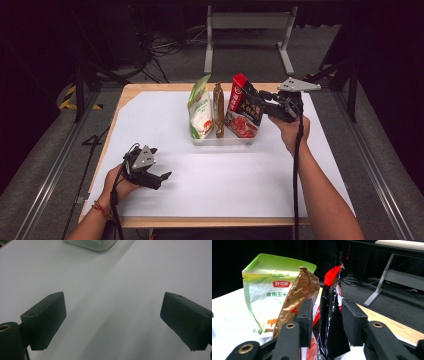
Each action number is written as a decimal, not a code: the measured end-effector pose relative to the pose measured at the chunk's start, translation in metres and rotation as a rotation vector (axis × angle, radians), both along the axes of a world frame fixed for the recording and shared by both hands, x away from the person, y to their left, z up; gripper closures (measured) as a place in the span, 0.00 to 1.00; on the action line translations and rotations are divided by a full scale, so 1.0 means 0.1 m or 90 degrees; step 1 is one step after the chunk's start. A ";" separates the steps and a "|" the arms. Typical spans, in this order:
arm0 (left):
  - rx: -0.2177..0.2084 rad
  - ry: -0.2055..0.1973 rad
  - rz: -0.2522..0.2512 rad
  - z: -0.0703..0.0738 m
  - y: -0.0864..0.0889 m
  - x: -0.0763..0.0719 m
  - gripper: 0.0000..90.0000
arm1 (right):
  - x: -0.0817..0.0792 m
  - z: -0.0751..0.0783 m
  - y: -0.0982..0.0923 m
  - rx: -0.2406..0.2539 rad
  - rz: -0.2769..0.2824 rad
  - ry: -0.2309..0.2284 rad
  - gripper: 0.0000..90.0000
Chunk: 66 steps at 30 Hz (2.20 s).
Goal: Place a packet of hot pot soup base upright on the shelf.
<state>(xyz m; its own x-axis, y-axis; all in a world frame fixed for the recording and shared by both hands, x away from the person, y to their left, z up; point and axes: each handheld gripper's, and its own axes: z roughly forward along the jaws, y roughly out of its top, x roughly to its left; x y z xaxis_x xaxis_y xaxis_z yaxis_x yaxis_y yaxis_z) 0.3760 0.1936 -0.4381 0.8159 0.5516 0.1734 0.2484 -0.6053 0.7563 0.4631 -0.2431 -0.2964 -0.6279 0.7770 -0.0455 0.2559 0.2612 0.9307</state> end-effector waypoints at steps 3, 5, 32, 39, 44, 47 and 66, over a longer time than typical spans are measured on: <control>0.000 0.000 0.000 0.00 0.00 0.00 0.08 | -0.01 -0.01 0.00 -0.002 -0.003 0.004 0.60; 0.003 0.003 -0.001 -0.01 0.00 0.00 0.08 | -0.01 -0.02 -0.01 -0.006 -0.009 0.009 0.53; 0.017 0.004 -0.002 -0.02 0.00 0.00 0.08 | -0.18 -0.33 -0.13 -0.053 -0.010 0.022 0.23; 0.016 0.003 -0.001 -0.02 0.00 0.00 0.08 | -0.26 -0.39 -0.19 -0.063 -0.009 0.017 0.21; 0.019 0.003 -0.003 -0.03 -0.01 0.00 0.08 | -0.31 -0.49 -0.23 -0.079 -0.004 0.018 0.20; 0.017 0.004 -0.004 -0.03 -0.01 0.00 0.08 | -0.33 -0.54 -0.25 -0.085 0.000 0.025 0.19; 0.019 0.005 -0.004 -0.03 -0.02 -0.01 0.08 | -0.55 -0.80 -0.35 -0.127 0.026 0.027 0.17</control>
